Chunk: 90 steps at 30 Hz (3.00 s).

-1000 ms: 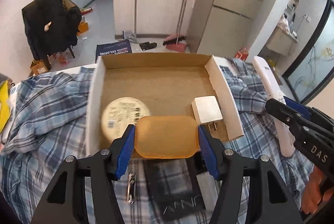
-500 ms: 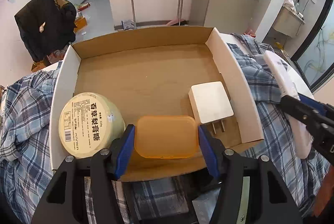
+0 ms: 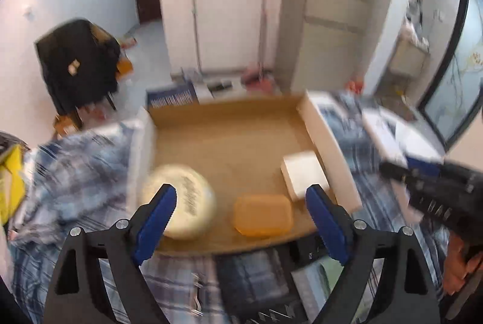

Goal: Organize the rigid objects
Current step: 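Carry the orange case in the left gripper and the white remote in the right over the cardboard box, then lower the remote into the box with the right gripper while the left releases the orange case inside, then withdraw both grippers and move the right gripper toward the green felt pouch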

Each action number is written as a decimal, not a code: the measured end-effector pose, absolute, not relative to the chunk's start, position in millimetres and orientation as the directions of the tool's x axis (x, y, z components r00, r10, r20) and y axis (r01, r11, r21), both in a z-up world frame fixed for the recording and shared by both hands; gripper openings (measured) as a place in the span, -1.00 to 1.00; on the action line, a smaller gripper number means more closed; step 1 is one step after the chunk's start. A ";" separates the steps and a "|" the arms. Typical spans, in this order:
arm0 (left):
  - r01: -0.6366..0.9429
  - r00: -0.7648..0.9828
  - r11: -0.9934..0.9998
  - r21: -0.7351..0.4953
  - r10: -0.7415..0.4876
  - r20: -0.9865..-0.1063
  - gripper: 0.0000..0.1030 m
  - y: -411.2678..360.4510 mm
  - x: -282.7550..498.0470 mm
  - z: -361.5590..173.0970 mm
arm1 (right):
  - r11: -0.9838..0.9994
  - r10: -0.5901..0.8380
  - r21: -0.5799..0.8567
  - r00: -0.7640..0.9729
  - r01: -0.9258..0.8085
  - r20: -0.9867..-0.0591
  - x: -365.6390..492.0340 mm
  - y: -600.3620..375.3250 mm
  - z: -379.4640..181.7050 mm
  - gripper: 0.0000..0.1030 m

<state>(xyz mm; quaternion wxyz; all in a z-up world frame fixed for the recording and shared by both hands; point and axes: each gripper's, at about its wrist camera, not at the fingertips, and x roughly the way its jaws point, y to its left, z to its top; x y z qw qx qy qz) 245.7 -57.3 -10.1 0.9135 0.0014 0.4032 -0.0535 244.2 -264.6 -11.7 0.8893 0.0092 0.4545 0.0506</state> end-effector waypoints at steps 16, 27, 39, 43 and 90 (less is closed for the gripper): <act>-0.126 0.823 0.947 -0.295 -0.066 -0.564 0.99 55.3 243.1 -11.5 | 0.950 0.308 0.246 0.463 -0.190 -0.831 301.8 -157.1 -15.0 -0.24; -0.251 0.762 0.903 -0.349 -0.038 -0.646 0.99 88.4 256.5 -39.4 | 0.971 0.230 0.166 0.481 -0.172 -0.846 330.6 -108.1 -50.7 -0.24; -0.234 0.791 0.910 -0.343 -0.028 -0.611 0.99 88.1 248.2 -26.0 | 0.967 0.247 0.169 0.526 -0.192 -0.814 323.4 -113.9 -32.3 -0.03; -0.189 0.822 0.931 -0.311 -0.023 -0.570 0.99 77.9 239.3 -5.8 | 0.966 0.241 0.141 0.564 -0.216 -0.790 303.6 -124.3 -10.5 -0.03; 0.041 0.909 0.998 -0.042 -0.055 -0.413 1.00 -6.5 69.9 6.2 | 0.946 0.324 0.251 0.555 -0.206 -0.766 139.0 -225.9 -30.0 0.34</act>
